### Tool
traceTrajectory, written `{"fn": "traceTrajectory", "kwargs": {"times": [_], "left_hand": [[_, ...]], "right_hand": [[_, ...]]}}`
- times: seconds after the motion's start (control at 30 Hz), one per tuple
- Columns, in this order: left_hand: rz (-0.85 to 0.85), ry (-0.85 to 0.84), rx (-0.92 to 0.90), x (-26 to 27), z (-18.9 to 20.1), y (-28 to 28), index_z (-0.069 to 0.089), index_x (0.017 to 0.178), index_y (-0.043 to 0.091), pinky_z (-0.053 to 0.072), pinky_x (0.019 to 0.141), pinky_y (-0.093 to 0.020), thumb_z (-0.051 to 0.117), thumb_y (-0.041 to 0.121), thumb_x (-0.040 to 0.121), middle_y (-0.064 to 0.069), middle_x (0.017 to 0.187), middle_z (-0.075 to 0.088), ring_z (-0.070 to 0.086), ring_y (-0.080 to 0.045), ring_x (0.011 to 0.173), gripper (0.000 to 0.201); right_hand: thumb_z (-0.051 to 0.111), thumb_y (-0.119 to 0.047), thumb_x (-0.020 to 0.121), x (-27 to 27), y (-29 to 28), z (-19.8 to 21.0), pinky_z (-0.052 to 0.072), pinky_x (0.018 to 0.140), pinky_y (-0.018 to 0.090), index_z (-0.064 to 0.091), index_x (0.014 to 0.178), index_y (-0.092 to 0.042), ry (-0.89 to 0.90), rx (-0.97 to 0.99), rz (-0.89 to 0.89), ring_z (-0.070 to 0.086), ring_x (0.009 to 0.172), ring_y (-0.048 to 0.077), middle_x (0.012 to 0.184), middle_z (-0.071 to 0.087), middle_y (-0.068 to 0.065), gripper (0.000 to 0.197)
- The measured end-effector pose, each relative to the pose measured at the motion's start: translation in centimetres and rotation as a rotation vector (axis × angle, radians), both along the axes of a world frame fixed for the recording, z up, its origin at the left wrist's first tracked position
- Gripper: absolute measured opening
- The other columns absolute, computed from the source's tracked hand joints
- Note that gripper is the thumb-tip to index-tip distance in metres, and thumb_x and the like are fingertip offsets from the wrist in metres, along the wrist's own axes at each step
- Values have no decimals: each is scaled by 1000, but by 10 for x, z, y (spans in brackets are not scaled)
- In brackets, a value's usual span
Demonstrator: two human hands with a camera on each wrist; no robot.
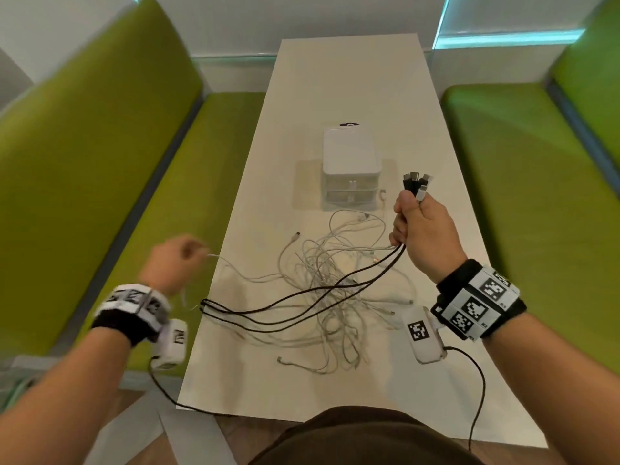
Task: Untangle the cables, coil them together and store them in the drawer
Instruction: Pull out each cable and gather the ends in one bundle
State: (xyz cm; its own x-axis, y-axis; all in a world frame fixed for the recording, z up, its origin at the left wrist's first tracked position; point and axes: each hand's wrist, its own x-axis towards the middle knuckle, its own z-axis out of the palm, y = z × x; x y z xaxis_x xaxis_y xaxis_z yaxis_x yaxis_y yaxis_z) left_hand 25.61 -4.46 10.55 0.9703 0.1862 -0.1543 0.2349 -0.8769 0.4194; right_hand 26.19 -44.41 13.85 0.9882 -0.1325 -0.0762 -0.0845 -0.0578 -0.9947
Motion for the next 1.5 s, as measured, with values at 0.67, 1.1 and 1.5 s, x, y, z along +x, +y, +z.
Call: {"fn": "traceTrajectory", "kwargs": {"times": [0.67, 1.1, 1.5], "left_hand": [[-556, 133, 97, -24, -47, -156, 62, 112, 20, 41, 97, -37, 63, 40, 91, 1, 120, 55, 48, -25, 113, 28], [-813, 123, 385, -16, -36, -106, 45, 98, 25, 38, 57, -35, 10, 81, 81, 7, 69, 53, 51, -23, 62, 69], [-568, 378, 563, -2, -46, -18, 64, 77, 25, 51, 63, -29, 50, 54, 93, 5, 77, 62, 60, -13, 68, 35]], "right_hand": [[37, -29, 110, 0, 9, 19, 42, 58, 34, 47, 81, -15, -32, 324, -118, 32, 47, 13, 54, 35, -5, 33], [37, -26, 110, 0, -2, -34, 41, 56, 33, 46, 82, -12, 190, 81, 73, 35, 46, 14, 55, 36, 0, 32], [35, -21, 110, -1, -16, -30, 46, 62, 38, 45, 87, -12, 114, 92, 51, 34, 53, 16, 60, 34, 1, 28]]}}
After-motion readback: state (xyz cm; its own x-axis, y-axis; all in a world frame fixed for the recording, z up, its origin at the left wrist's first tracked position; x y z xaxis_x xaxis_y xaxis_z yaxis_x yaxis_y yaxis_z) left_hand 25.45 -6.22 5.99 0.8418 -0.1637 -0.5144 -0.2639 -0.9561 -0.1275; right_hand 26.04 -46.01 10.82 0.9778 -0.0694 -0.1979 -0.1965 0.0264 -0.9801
